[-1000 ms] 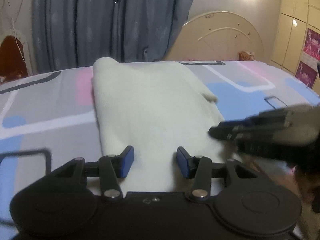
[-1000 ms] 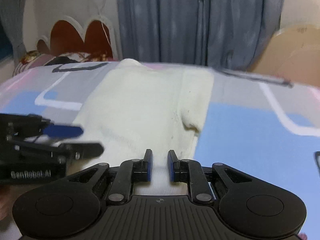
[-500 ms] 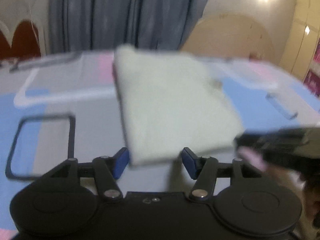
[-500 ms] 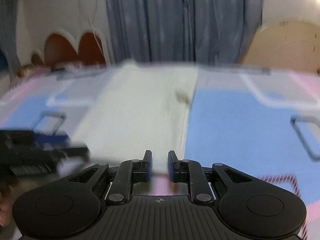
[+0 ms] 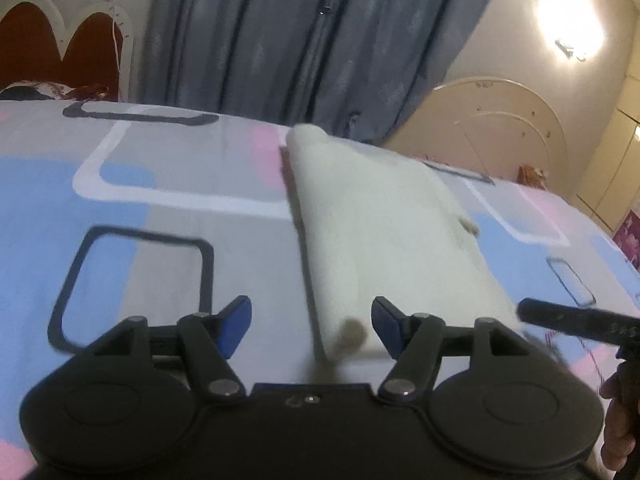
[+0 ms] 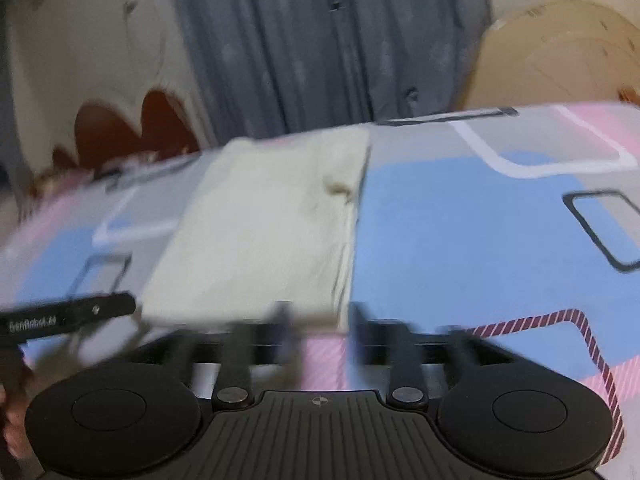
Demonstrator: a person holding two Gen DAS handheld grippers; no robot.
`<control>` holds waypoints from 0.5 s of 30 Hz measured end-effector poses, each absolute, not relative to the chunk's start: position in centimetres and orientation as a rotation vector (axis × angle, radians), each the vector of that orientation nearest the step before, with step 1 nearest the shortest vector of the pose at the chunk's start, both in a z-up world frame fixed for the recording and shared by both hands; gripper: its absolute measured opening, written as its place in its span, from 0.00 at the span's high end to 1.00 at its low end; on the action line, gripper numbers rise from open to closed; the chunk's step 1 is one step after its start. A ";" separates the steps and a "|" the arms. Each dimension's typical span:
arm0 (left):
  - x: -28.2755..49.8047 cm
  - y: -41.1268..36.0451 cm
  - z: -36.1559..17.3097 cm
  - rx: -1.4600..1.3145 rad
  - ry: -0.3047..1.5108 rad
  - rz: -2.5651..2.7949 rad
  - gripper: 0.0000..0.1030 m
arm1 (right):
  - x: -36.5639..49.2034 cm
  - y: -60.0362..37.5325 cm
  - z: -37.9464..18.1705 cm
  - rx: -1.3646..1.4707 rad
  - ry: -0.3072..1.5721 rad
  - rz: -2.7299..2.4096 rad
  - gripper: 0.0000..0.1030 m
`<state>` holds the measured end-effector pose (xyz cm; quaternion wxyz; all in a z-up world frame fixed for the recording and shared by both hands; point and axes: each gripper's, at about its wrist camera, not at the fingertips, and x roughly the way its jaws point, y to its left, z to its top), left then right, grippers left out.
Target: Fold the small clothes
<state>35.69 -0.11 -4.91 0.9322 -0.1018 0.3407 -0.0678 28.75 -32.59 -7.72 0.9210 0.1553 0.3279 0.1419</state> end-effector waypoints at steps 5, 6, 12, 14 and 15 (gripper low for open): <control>39.2 0.5 -5.0 -0.331 0.739 -0.177 0.19 | 32.1 -34.1 -6.7 0.429 0.666 0.301 0.34; 39.9 0.6 -5.2 -0.367 0.754 -0.186 0.19 | 33.0 -34.4 -6.7 0.459 0.668 0.302 0.34; 43.8 0.1 -6.3 -0.450 0.785 -0.252 0.37 | 38.7 -36.3 -7.5 0.603 0.699 0.316 0.34; 45.1 0.3 -6.9 -0.505 0.799 -0.249 0.37 | 40.5 -37.0 -8.4 0.725 0.721 0.352 0.34; 45.6 0.3 -7.1 -0.519 0.803 -0.244 0.37 | 41.5 -37.0 -8.9 0.759 0.736 0.355 0.34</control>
